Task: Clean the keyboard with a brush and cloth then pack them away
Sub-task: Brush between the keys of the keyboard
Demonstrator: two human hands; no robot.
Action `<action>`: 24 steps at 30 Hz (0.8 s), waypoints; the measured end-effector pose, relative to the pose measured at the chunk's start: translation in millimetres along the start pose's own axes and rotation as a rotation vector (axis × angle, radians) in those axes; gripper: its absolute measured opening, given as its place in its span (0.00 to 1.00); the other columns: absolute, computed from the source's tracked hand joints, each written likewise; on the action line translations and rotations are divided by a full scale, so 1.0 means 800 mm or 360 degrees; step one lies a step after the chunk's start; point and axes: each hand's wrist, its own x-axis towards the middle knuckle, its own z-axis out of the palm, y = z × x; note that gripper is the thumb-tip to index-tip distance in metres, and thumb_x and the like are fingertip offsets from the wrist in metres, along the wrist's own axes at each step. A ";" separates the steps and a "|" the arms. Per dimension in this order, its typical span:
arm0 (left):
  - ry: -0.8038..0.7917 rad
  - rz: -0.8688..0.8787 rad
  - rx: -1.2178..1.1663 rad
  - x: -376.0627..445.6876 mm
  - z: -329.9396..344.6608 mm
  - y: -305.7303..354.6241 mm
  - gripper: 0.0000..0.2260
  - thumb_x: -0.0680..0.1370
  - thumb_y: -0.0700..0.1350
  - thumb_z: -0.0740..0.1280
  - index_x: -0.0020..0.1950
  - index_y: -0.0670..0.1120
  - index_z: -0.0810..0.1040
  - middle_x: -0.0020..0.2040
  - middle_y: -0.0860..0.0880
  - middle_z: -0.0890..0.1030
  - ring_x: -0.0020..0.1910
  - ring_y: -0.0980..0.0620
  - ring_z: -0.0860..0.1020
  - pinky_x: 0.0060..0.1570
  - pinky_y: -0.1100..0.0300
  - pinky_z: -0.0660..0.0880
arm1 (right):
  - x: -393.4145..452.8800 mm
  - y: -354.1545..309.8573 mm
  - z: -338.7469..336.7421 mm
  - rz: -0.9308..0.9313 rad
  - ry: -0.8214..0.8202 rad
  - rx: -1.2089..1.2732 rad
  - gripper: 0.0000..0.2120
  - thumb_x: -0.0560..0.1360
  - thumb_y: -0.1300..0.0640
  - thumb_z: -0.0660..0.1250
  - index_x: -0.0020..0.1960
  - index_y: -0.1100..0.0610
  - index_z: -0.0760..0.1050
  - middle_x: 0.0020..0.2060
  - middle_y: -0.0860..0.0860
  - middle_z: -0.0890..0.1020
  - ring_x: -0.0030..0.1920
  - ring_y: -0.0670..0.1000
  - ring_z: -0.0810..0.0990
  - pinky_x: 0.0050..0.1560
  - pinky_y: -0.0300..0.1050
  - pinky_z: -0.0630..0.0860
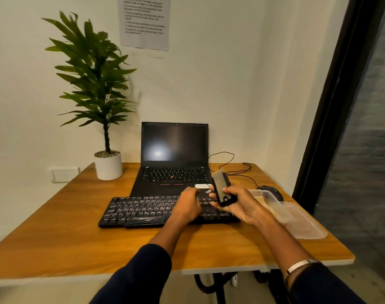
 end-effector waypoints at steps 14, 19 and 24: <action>0.0485 -0.0459 0.0508 -0.098 -0.119 -0.158 0.16 0.81 0.42 0.58 0.69 0.43 0.71 0.68 0.44 0.72 0.67 0.46 0.69 0.69 0.51 0.65 | 0.043 0.089 0.108 0.0173 -0.0116 -0.0139 0.12 0.79 0.55 0.60 0.58 0.60 0.73 0.46 0.57 0.77 0.43 0.52 0.74 0.44 0.48 0.73; 0.0600 -0.0612 0.0418 -0.116 -0.140 -0.194 0.18 0.83 0.48 0.57 0.71 0.43 0.69 0.70 0.44 0.71 0.69 0.47 0.68 0.72 0.49 0.63 | 0.059 0.110 0.143 0.0160 -0.0149 -0.0525 0.22 0.71 0.55 0.73 0.62 0.57 0.72 0.56 0.58 0.80 0.55 0.56 0.79 0.54 0.52 0.79; 0.0598 -0.0648 0.0253 -0.116 -0.145 -0.201 0.17 0.83 0.48 0.57 0.70 0.43 0.68 0.67 0.45 0.73 0.65 0.48 0.70 0.69 0.51 0.67 | 0.071 0.126 0.169 0.0066 -0.0108 -0.0620 0.23 0.70 0.50 0.74 0.61 0.53 0.71 0.51 0.56 0.82 0.45 0.52 0.81 0.42 0.46 0.78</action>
